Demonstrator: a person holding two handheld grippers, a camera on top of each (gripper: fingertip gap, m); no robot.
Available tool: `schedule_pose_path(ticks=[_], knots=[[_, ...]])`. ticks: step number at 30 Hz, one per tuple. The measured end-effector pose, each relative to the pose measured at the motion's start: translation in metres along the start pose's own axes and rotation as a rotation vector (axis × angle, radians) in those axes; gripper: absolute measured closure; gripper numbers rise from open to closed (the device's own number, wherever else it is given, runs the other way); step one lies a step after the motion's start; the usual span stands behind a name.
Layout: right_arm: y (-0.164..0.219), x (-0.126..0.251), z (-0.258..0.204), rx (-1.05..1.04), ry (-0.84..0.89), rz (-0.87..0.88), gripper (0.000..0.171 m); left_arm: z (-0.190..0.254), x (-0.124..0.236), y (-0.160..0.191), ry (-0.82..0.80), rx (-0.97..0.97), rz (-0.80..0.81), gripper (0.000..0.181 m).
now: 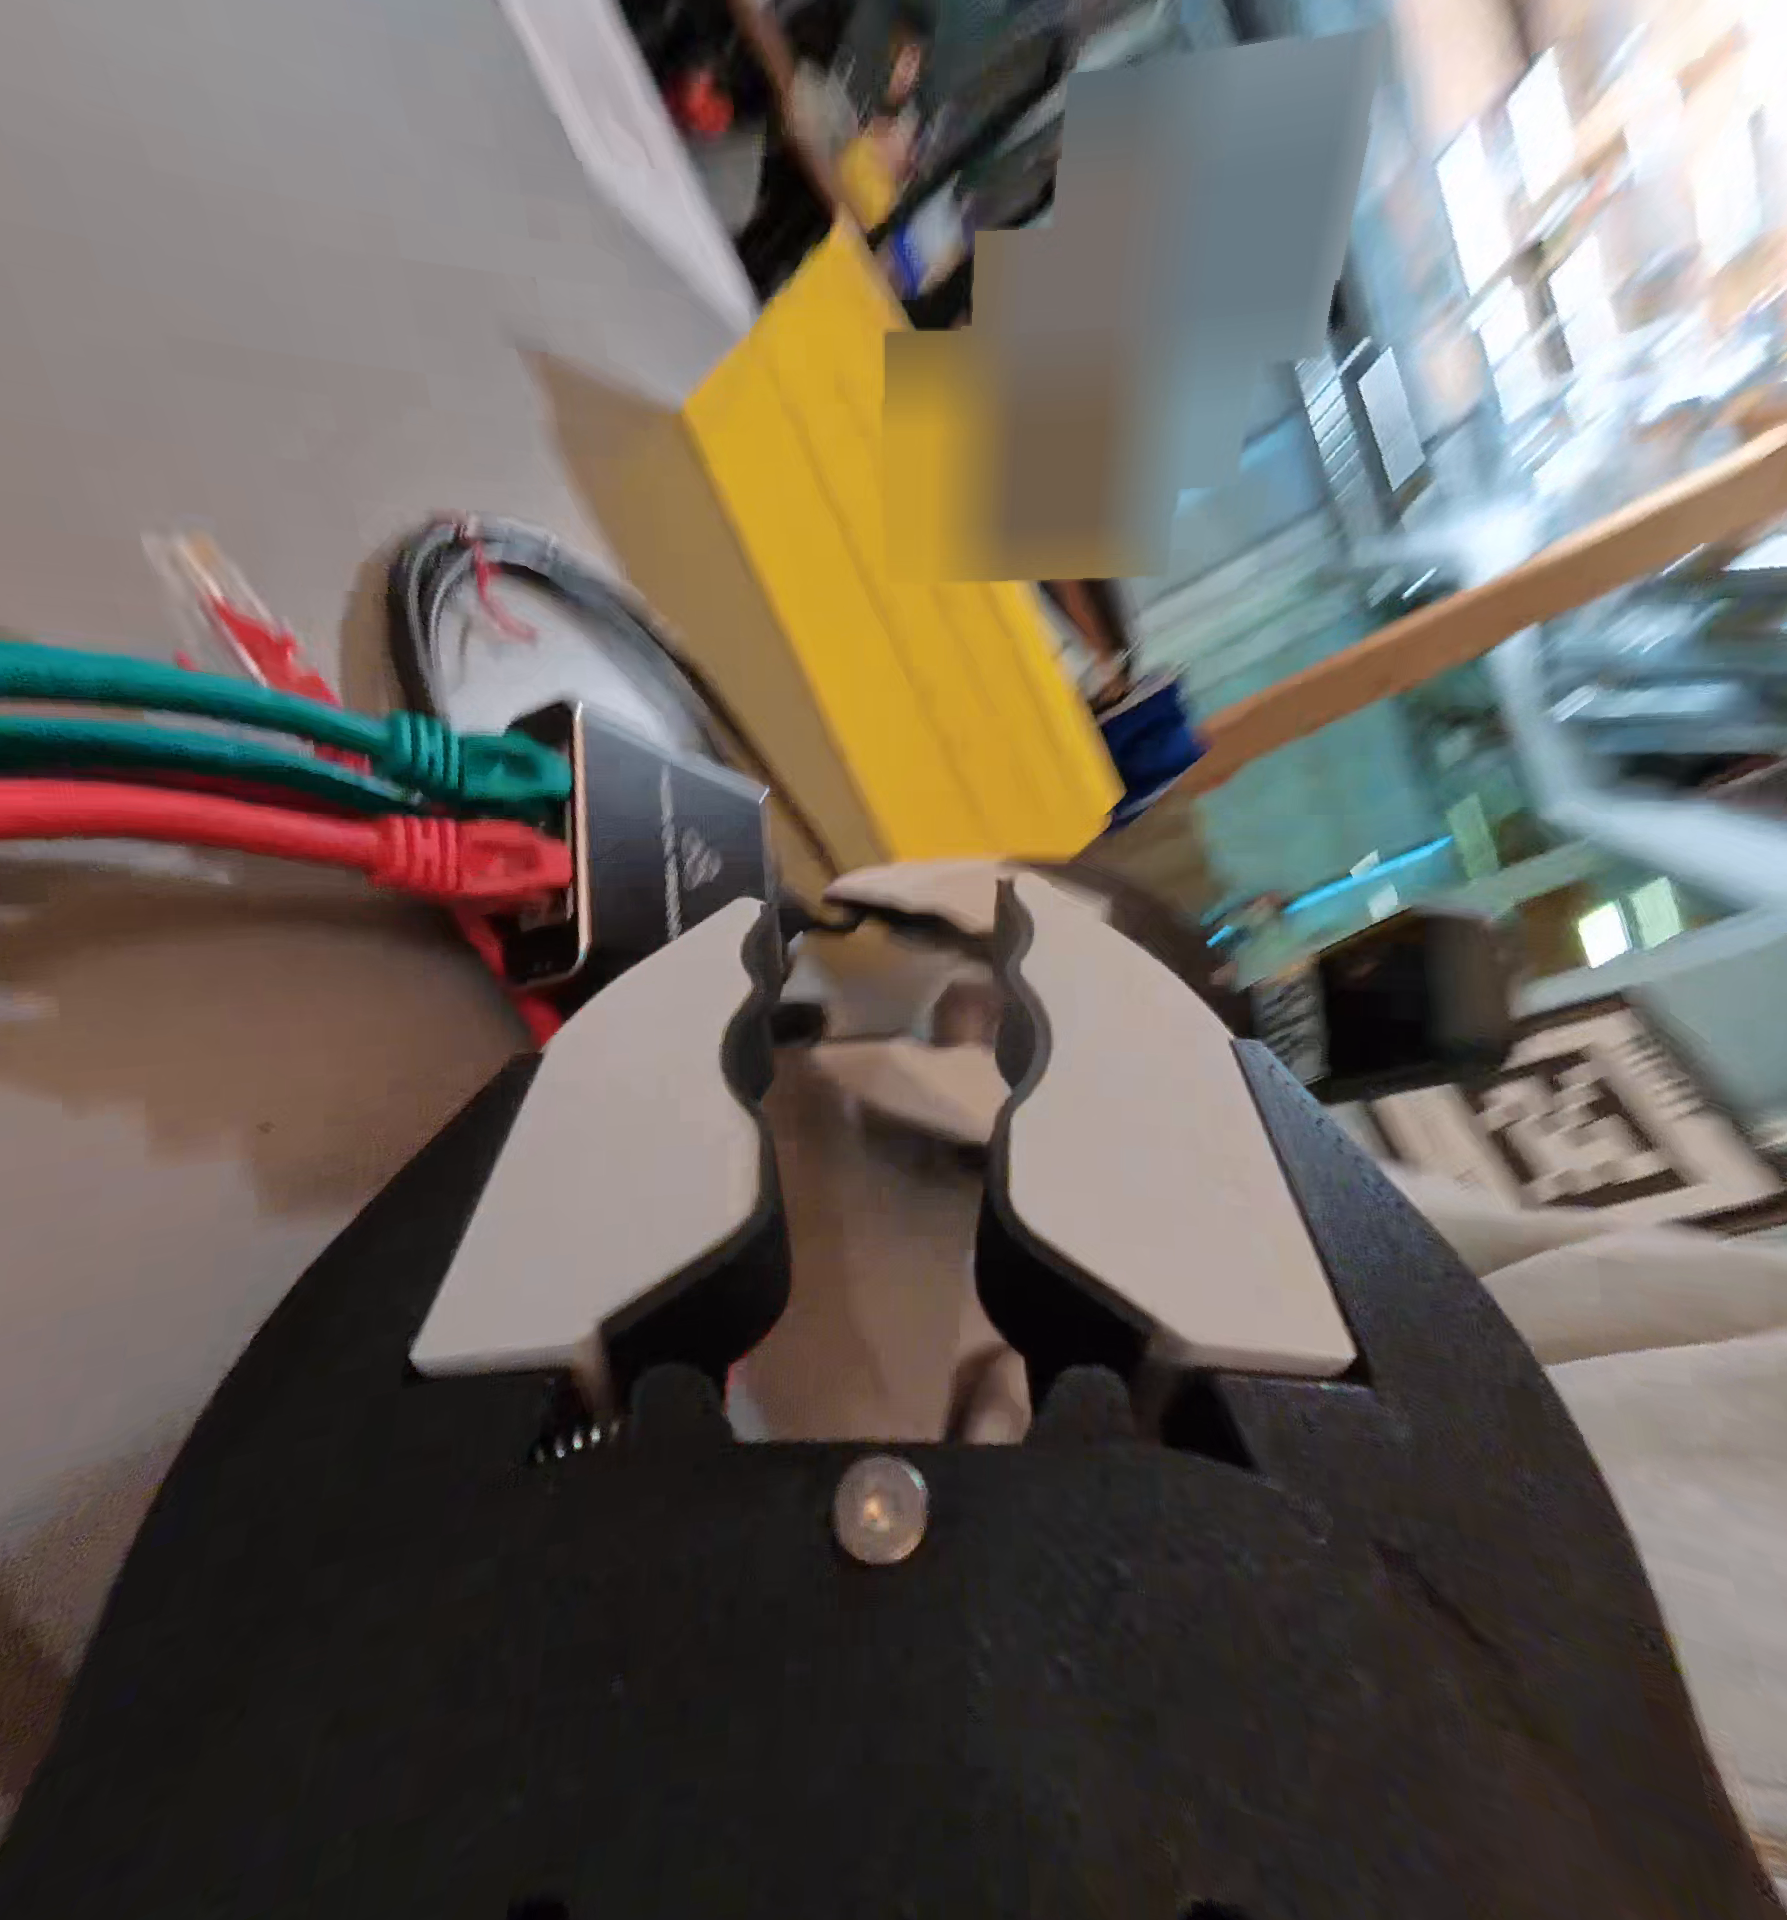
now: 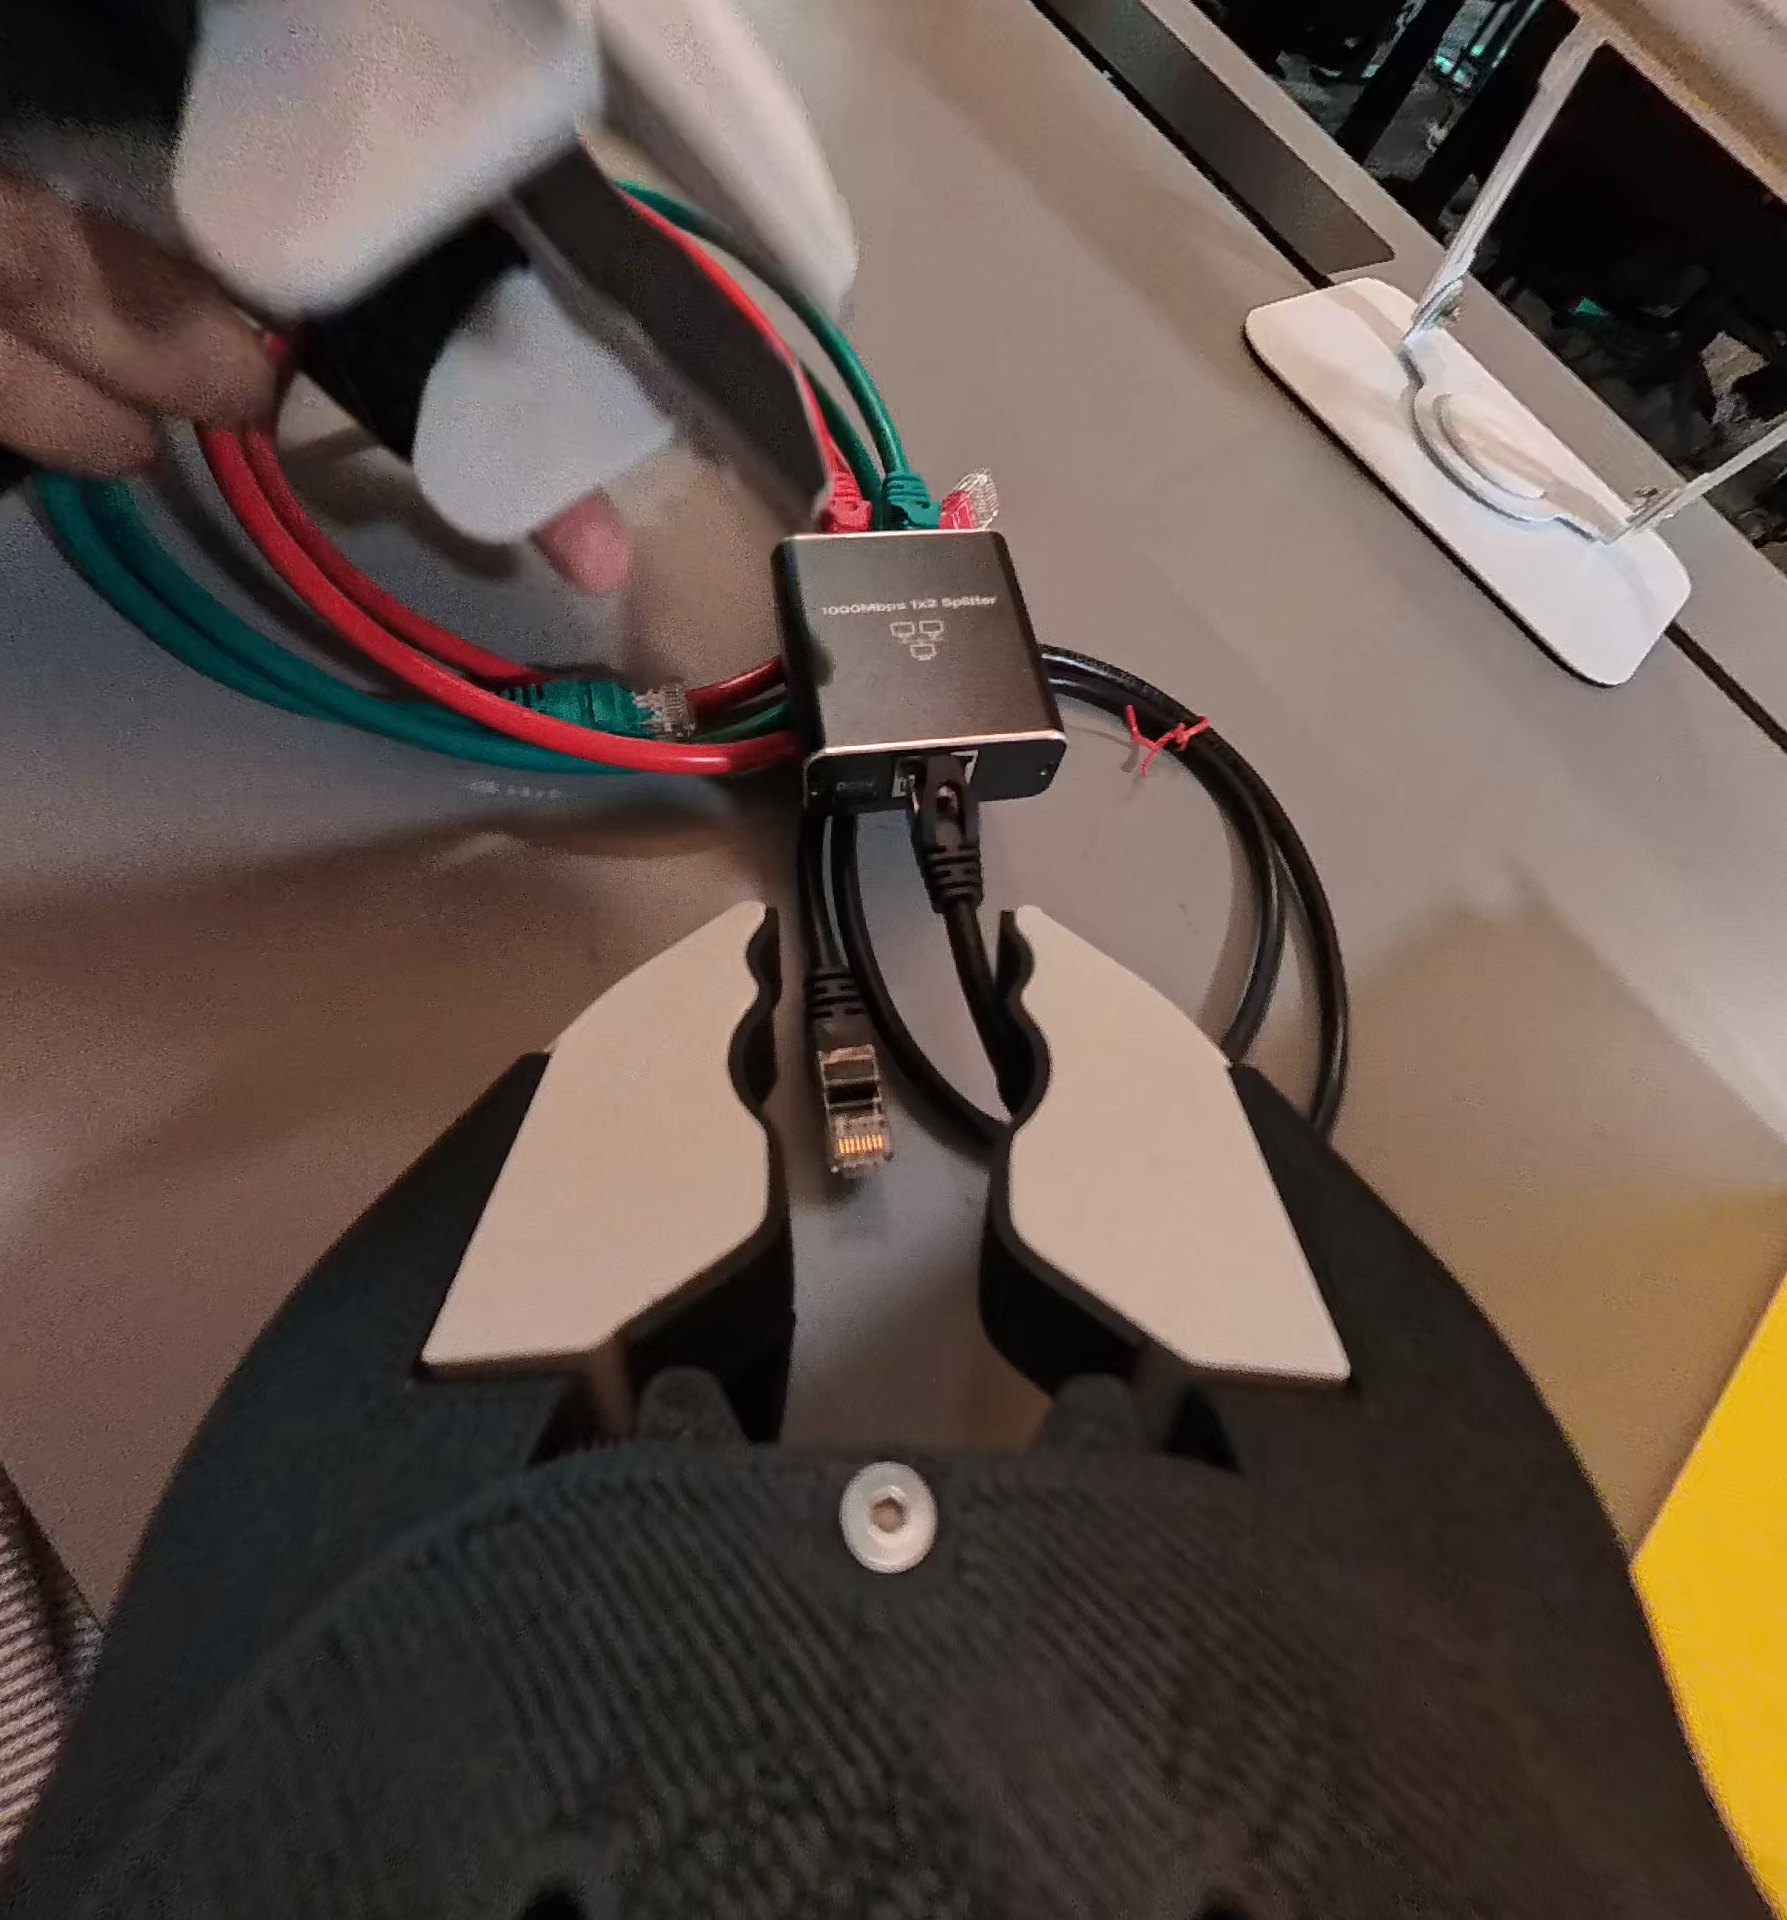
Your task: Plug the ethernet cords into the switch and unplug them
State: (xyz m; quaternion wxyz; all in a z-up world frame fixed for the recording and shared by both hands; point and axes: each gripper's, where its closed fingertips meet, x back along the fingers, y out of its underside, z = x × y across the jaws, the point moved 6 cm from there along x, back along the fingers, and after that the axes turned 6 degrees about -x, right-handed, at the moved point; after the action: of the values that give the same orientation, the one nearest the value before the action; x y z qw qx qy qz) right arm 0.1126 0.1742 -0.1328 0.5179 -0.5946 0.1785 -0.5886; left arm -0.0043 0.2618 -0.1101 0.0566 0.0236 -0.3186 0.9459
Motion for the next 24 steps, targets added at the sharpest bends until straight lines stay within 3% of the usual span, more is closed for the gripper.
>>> schedule_pose_path(ticks=[1, 4, 9, 14, 16, 21, 24], knots=[[0.0, 0.0, 0.001, -0.005, 0.0, 0.003, 0.131, 0.003, 0.007, -0.008, 0.04, 0.026, 0.076, 0.141], [0.0, 0.0, 0.001, -0.012, 0.003, 0.0, 0.128, 0.009, 0.023, -0.025, 0.048, -0.05, 0.211, 0.145], [-0.009, -0.003, 0.005, -0.073, 0.001, 0.05, 0.114, 0.009, 0.037, -0.033, -0.119, -0.264, 0.32, 0.146], [-0.027, -0.022, 0.01, -0.287, -0.078, -0.006, 0.065, 0.009, 0.046, -0.038, -0.201, -0.351, 0.4, 0.148], [-0.038, -0.035, 0.01, -0.329, -0.115, -0.058, 0.057, 0.009, 0.048, -0.038, -0.224, -0.377, 0.405, 0.148], [-0.043, -0.082, 0.005, -0.327, -0.157, -0.316, 0.056, 0.012, 0.051, -0.039, -0.254, -0.449, 0.401, 0.148], [-0.036, -0.094, -0.002, -0.247, -0.15, -0.377, 0.066, 0.012, 0.052, -0.04, -0.279, -0.494, 0.385, 0.15]])
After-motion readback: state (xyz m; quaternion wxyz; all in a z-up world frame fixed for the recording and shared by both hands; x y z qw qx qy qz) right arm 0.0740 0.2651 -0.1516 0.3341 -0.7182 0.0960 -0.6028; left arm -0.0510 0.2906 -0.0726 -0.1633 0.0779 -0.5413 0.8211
